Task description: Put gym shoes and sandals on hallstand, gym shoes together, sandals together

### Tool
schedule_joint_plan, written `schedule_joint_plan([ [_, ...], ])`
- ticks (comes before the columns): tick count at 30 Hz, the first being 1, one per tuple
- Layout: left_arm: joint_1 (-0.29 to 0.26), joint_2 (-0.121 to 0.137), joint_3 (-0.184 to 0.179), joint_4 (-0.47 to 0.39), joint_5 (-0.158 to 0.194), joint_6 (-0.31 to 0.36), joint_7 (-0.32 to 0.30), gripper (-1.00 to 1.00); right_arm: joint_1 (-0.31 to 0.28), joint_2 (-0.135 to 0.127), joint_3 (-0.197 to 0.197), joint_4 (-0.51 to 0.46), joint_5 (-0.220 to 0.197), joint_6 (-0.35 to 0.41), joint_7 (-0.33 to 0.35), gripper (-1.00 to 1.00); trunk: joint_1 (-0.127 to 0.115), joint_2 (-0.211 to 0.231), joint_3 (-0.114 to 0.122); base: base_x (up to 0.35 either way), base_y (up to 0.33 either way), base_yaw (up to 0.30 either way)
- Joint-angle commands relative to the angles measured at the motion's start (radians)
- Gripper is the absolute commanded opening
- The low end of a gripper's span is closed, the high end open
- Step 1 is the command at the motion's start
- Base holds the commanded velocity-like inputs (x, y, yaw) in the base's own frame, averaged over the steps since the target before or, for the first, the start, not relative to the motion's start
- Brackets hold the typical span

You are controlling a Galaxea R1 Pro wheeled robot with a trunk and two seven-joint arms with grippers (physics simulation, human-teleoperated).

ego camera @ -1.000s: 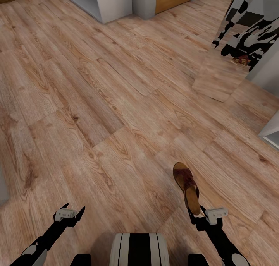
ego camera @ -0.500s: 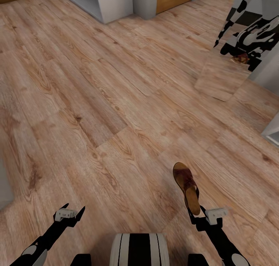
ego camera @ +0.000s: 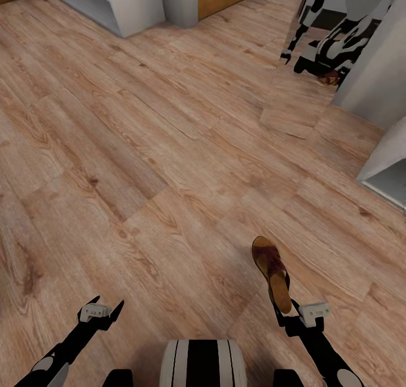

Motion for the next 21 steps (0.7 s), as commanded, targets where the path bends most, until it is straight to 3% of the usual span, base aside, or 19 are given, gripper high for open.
schedule_joint_plan([
  [1, 0.0, 0.0, 0.0, 0.0, 0.0, 0.0, 0.0, 1.0, 0.0, 0.0, 0.0, 0.0, -0.004, 0.001, 0.0, -1.0, 0.0, 0.0, 0.0, 0.0, 0.001, -0.275],
  [11, 0.0, 0.0, 0.0, 0.0, 0.0, 0.0, 0.0, 1.0, 0.0, 0.0, -0.001, 0.0, -0.004, 0.001, 0.0, -1.0, 0.0, 0.0, 0.0, 0.0, 0.0, -0.253],
  [21, 0.0, 0.0, 0.003, 0.0, 0.0, 0.0, 0.002, 1.0, 0.0, 0.0, -0.001, 0.0, -0.004, 0.001, -0.001, -1.0, 0.0, 0.0, 0.0, 0.093, 0.066, -0.039],
])
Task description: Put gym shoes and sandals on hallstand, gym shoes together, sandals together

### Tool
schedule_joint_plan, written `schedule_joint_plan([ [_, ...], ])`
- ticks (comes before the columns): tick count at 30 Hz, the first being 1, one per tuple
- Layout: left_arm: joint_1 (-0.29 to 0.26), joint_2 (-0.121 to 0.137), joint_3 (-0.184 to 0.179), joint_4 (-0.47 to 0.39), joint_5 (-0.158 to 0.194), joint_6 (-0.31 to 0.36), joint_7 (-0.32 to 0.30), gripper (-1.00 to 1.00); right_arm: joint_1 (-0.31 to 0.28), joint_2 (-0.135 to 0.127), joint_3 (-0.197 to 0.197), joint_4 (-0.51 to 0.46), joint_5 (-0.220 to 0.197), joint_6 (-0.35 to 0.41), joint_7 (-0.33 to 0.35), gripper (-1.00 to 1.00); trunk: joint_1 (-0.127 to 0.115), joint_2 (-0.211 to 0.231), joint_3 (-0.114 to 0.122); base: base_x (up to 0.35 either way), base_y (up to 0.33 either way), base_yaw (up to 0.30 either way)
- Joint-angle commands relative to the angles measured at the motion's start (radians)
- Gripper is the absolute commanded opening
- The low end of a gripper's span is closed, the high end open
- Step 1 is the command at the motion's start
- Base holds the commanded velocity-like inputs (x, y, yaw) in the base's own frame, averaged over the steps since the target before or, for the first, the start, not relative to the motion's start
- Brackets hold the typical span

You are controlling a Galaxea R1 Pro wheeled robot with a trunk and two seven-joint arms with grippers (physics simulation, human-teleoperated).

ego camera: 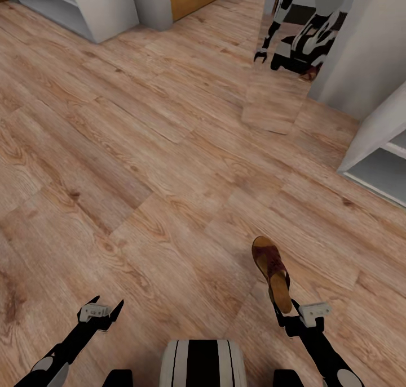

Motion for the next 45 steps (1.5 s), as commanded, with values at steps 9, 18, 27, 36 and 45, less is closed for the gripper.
schedule_joint_plan([
  [9, 0.0, 0.0, -0.002, 0.0, -0.001, 0.0, 0.008, 1.0, 0.0, -0.001, -0.001, 0.0, -0.004, 0.0, -0.001, -1.0, 0.0, 0.0, 0.002, 0.074, 0.05, -0.124],
  [18, 0.0, 0.0, -0.002, 0.0, -0.001, 0.0, 0.009, 1.0, 0.002, -0.002, -0.004, -0.008, -0.004, 0.0, 0.0, -1.0, 0.0, 0.0, 0.006, 0.01, 0.007, -0.249],
  [27, 0.0, 0.0, -0.002, 0.0, -0.001, 0.0, 0.009, 1.0, 0.002, -0.001, -0.046, -0.01, -0.004, -0.001, 0.003, -1.0, 0.0, 0.0, 0.015, 0.001, 0.001, -0.21],
  [36, 0.0, 0.0, -0.002, 0.0, -0.001, 0.0, 0.009, 1.0, 0.002, 0.0, -0.059, -0.01, -0.004, -0.001, 0.003, -1.0, 0.0, 0.0, 0.022, 0.0, 0.0, -0.089],
  [45, 0.0, 0.0, -0.003, 0.0, -0.001, 0.0, 0.009, 1.0, 0.002, 0.001, -0.062, -0.007, -0.004, -0.002, 0.002, -1.0, 0.0, 0.0, 0.03, 0.0, 0.0, -0.019],
])
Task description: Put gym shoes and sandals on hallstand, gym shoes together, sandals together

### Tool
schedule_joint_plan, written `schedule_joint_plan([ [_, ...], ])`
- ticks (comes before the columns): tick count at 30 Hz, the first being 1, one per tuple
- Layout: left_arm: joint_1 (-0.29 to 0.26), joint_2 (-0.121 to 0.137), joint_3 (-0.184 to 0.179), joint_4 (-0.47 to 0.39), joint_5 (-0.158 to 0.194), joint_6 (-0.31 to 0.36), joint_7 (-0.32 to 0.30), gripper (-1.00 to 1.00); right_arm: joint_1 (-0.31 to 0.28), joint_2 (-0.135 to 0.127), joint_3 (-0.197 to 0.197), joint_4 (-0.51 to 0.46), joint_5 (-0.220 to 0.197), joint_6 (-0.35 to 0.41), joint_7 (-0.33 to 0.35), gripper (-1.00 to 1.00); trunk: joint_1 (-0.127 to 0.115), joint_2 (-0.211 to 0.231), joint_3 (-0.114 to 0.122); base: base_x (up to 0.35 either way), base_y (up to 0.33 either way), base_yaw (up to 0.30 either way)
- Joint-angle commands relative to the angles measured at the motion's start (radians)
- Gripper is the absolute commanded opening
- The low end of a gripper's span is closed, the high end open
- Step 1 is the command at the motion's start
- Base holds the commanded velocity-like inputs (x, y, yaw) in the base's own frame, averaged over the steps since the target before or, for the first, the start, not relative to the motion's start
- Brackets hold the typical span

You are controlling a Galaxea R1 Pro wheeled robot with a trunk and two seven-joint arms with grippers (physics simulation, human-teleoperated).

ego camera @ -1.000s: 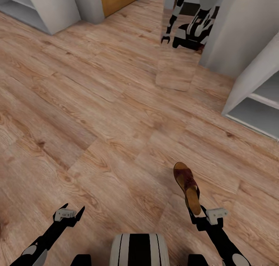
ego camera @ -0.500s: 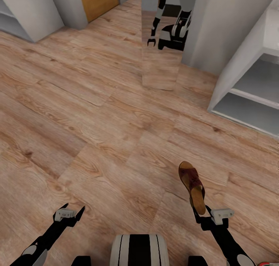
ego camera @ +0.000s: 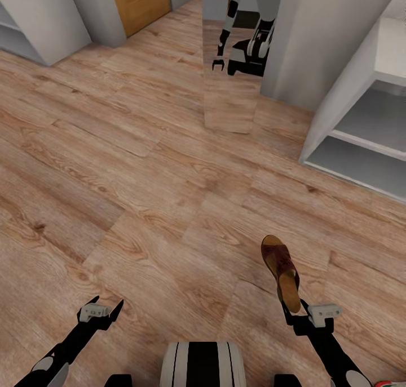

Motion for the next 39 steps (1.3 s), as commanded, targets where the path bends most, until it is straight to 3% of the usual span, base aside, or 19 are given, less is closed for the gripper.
schedule_joint_plan([
  [1, 0.0, 0.0, 0.0, 0.0, 0.0, 0.0, 0.0, 1.0, 0.0, 0.0, 0.0, 0.0, -0.004, 0.001, 0.0, -1.0, 0.0, 0.0, 0.001, 0.0, 0.0, -0.009],
  [25, 0.0, 0.0, 0.0, 0.001, 0.0, 0.0, 0.0, 1.0, 0.001, 0.0, -0.001, -0.001, -0.004, 0.0, 0.0, -1.0, 0.0, 0.0, 0.031, 0.0, 0.0, -0.005],
  [39, 0.0, 0.0, 0.001, 0.0, 0.001, -0.001, 0.0, 1.0, 0.001, 0.0, -0.004, -0.004, -0.004, 0.0, 0.0, -1.0, 0.0, 0.0, 0.043, 0.0, 0.0, -0.191],
])
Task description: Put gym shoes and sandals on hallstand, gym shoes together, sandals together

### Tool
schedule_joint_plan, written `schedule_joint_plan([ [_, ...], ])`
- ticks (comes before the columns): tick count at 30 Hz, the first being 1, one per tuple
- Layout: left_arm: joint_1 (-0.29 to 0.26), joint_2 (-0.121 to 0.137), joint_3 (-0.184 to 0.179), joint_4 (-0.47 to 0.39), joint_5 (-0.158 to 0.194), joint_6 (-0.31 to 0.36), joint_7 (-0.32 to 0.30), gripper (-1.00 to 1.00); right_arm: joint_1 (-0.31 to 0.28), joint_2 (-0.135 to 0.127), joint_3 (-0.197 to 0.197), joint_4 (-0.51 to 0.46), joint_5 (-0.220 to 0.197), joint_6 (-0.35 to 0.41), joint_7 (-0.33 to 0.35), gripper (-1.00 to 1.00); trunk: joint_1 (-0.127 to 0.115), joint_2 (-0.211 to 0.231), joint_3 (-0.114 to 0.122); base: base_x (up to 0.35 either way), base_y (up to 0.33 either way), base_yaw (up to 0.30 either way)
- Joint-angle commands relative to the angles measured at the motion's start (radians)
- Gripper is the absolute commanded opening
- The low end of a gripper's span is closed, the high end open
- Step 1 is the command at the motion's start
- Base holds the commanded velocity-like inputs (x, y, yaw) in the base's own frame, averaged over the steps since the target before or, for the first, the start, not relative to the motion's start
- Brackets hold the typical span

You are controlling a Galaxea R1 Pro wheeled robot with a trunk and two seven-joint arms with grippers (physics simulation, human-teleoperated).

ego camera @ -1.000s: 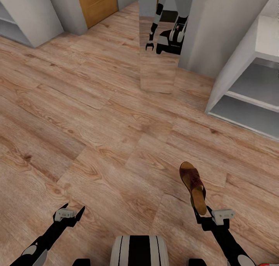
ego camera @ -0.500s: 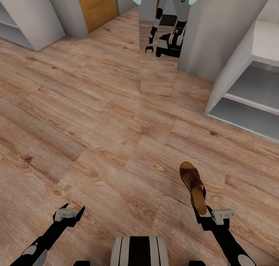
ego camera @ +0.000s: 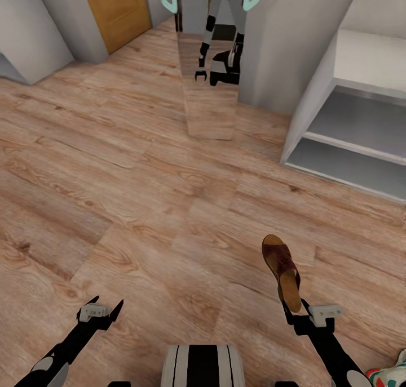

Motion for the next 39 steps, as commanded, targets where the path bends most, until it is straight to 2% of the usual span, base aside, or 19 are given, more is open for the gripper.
schedule_joint_plan([
  [1, 0.0, 0.0, 0.0, 0.0, 0.0, 0.0, 0.0, 1.0, 0.0, 0.0, 0.0, -0.001, -0.004, 0.001, 0.0, -1.0, 0.0, 0.0, 0.001, 0.0, 0.0, -0.226],
  [14, 0.002, 0.008, 0.005, -0.01, 0.016, 0.004, -0.005, 1.0, 0.001, 0.0, -0.007, -0.007, -0.004, 0.001, -0.001, -1.0, 0.0, 0.0, 0.016, 0.0, 0.0, -0.225],
  [18, 0.004, 0.008, 0.003, -0.022, 0.025, 0.007, -0.007, 1.0, 0.002, 0.0, -0.029, -0.022, -0.004, 0.003, 0.0, -1.0, 0.0, 0.0, 0.02, 0.0, 0.0, -0.222],
  [21, 0.005, 0.006, 0.002, -0.034, 0.029, 0.008, -0.006, 1.0, 0.011, 0.001, -0.065, -0.047, -0.004, 0.007, 0.002, -1.0, 0.0, 0.0, 0.024, 0.0, 0.0, -0.222],
  [28, 0.007, 0.004, 0.0, -0.042, 0.031, 0.009, -0.005, 1.0, 0.031, 0.003, -0.115, -0.087, -0.005, 0.011, 0.004, -1.0, 0.0, 0.0, 0.032, 0.0, 0.0, -0.221],
  [39, 0.008, 0.003, -0.004, -0.046, 0.032, 0.01, -0.003, 1.0, 0.041, 0.004, -0.139, -0.109, -0.005, 0.013, 0.004, -1.0, 0.0, 0.0, 0.045, 0.0, 0.0, -0.221],
])
